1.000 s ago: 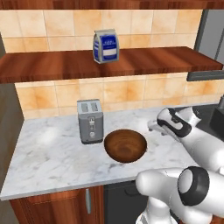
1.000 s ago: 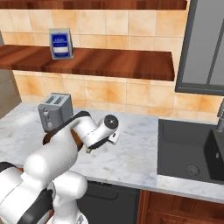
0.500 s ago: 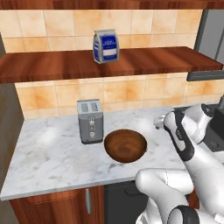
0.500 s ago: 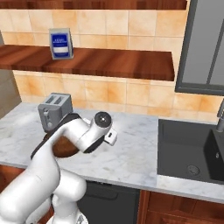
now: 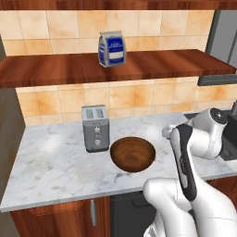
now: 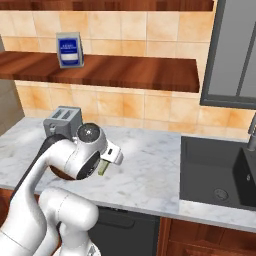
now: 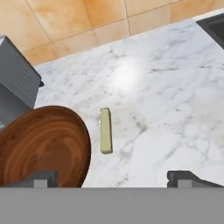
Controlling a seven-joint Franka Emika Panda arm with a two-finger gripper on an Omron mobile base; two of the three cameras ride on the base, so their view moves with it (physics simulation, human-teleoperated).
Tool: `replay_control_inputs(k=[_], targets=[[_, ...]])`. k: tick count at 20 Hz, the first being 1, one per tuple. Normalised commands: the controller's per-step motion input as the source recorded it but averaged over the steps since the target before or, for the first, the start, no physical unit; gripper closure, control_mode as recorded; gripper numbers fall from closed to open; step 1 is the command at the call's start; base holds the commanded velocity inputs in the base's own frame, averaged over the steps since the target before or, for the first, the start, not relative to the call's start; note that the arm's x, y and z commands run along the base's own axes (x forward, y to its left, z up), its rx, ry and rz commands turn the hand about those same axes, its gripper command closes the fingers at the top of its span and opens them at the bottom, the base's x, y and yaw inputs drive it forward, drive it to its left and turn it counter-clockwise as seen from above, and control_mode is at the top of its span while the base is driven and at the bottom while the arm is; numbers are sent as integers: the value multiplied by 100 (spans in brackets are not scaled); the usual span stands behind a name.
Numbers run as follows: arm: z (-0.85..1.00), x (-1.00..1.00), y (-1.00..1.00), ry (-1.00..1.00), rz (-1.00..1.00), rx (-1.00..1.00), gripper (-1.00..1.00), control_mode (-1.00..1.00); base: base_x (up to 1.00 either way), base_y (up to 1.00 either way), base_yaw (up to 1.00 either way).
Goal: Pick the egg and butter from the fridge and place them by the bowl for mixing.
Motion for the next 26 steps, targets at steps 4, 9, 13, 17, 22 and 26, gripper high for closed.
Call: replay_control_inputs(k=[4, 9, 13, 17, 22, 26], targets=[[39, -48, 3, 2, -1, -8, -100, -100, 0, 0, 0], [45, -42, 5, 9, -1, -1, -100, -100, 0, 0, 0], [50, -38, 5, 10, -1, -2, -100, -100, 0, 0, 0], [33, -42, 4, 0, 0, -4, -100, -100, 0, 0, 0], [6, -37, 3, 0, 0, -2, -100, -100, 0, 0, 0], [0, 0, 0, 0, 0, 0, -100, -100, 0, 0, 0]])
